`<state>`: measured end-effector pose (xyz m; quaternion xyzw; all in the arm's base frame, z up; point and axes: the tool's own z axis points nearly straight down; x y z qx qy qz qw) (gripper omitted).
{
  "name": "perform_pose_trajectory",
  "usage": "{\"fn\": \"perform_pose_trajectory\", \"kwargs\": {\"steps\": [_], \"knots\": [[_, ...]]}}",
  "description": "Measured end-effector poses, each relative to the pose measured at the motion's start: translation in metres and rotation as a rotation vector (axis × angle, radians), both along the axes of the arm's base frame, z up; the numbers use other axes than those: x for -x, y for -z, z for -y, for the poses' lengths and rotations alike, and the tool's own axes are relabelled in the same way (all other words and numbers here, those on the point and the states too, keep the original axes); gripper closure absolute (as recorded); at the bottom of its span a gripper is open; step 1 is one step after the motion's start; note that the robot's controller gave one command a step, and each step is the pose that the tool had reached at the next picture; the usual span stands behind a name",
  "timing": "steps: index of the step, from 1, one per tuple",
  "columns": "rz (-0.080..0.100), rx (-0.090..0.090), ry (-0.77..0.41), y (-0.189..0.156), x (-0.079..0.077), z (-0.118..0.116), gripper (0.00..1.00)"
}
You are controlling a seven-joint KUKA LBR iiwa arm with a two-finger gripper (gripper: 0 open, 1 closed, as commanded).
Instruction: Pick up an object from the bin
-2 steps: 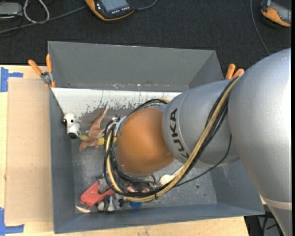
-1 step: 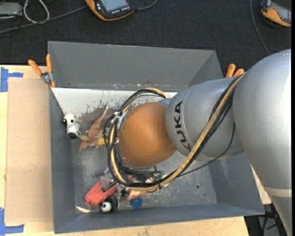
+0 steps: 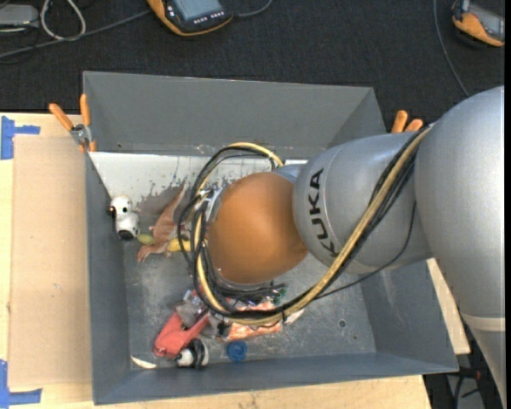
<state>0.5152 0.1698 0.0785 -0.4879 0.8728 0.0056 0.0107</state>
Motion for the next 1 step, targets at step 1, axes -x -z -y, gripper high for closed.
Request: {"fn": "perform_pose_trajectory", "kwargs": {"steps": [1], "knots": [[-0.007,0.004,-0.007,-0.0217,0.0046,0.005,1.0]]}}
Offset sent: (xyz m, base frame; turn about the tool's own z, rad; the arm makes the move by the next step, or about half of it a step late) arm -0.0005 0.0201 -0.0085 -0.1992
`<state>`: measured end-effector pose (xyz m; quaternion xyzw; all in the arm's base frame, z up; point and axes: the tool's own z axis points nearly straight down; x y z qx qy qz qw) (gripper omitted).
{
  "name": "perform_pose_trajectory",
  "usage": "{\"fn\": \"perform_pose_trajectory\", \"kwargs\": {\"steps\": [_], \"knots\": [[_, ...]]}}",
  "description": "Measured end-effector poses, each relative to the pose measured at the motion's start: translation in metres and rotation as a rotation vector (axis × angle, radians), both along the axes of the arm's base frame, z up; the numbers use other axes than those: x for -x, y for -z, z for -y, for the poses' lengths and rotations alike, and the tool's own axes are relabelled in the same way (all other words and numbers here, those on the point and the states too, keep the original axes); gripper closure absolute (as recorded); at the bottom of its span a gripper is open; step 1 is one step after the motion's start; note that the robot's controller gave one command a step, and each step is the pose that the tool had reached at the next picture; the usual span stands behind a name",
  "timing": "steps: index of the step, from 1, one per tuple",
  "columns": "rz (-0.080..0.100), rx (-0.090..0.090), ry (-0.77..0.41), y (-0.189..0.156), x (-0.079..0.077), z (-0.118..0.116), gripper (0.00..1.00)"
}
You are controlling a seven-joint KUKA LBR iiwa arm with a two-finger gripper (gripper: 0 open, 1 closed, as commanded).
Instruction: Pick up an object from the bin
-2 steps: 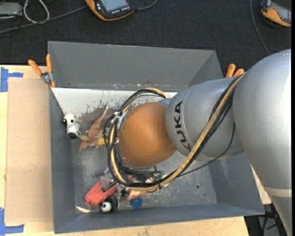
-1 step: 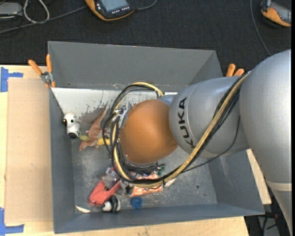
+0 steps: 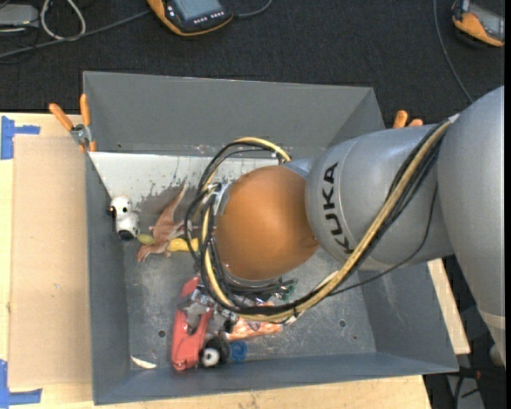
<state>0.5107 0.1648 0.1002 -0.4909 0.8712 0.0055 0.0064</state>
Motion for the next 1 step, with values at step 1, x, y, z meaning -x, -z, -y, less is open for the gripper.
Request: {"fn": "perform_pose_trajectory", "kwargs": {"steps": [1], "knots": [[0.002,0.002,-0.059,-0.0199,-0.002,-0.0059,1.0]]}}
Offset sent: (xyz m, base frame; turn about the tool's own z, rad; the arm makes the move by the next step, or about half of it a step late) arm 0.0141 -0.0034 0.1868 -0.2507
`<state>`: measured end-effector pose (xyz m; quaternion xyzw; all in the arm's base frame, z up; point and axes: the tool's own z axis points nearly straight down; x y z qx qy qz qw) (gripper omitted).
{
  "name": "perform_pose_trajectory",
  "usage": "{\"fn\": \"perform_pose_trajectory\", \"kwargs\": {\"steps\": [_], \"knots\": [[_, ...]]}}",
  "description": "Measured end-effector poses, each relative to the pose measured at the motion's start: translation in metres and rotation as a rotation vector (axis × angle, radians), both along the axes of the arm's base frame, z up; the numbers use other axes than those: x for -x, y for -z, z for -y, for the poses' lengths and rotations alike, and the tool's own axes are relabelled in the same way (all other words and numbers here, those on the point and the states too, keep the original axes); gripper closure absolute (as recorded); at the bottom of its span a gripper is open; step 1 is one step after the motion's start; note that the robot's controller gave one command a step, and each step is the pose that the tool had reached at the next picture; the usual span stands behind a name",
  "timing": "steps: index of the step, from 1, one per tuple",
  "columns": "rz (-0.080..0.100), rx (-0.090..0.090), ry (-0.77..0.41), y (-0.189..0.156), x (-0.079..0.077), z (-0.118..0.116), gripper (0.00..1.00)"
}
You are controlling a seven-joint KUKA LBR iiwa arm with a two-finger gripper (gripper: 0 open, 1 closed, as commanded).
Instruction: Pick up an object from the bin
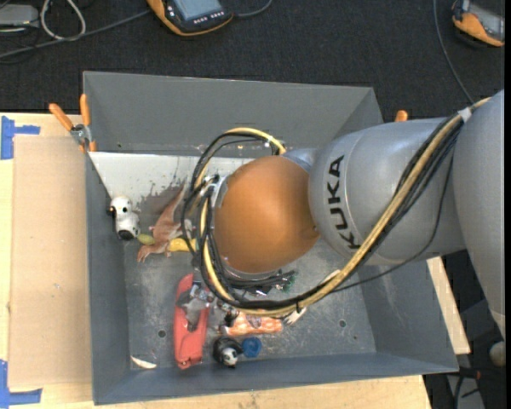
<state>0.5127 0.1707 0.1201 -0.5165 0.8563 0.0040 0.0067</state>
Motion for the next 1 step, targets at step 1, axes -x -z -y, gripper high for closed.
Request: {"fn": "perform_pose_trajectory", "kwargs": {"steps": [1], "knots": [[-0.009,0.002,-0.088,-0.058,-0.0026,0.0027,1.0]]}}
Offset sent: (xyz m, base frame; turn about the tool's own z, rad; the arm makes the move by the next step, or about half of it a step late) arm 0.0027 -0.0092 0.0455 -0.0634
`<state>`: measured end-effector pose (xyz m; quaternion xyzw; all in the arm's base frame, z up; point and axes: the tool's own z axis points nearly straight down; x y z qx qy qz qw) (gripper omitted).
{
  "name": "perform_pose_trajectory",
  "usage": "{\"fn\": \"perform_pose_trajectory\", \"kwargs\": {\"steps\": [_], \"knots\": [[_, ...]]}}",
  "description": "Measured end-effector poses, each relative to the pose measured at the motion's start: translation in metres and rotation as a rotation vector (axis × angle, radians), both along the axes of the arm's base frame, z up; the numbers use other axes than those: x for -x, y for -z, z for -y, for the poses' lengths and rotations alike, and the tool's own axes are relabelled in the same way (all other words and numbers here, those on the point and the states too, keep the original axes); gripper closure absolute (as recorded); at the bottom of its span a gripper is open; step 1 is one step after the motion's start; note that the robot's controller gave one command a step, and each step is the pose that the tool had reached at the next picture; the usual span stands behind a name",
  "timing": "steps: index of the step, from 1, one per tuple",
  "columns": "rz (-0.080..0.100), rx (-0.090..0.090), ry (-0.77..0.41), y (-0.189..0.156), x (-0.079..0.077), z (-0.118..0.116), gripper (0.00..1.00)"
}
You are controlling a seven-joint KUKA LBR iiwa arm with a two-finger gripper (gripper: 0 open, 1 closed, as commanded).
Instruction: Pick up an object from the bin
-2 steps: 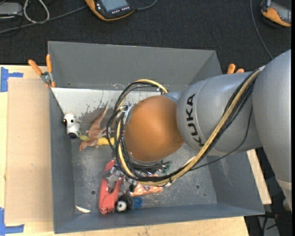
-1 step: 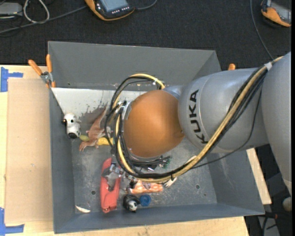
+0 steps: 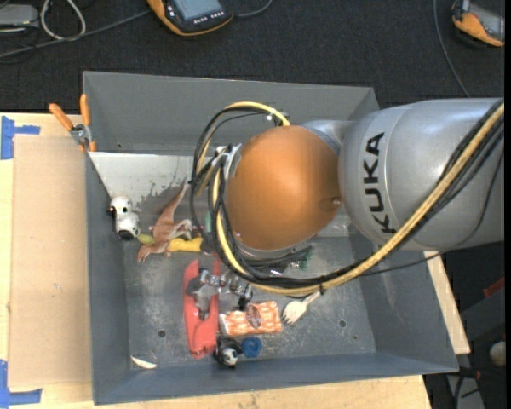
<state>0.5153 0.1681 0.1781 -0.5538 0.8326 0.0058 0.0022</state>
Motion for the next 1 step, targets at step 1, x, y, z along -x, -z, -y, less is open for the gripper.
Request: {"fn": "perform_pose_trajectory", "kwargs": {"steps": [1], "knots": [[0.005,-0.001,-0.001,-0.057,-0.0012,0.0001,1.0]]}}
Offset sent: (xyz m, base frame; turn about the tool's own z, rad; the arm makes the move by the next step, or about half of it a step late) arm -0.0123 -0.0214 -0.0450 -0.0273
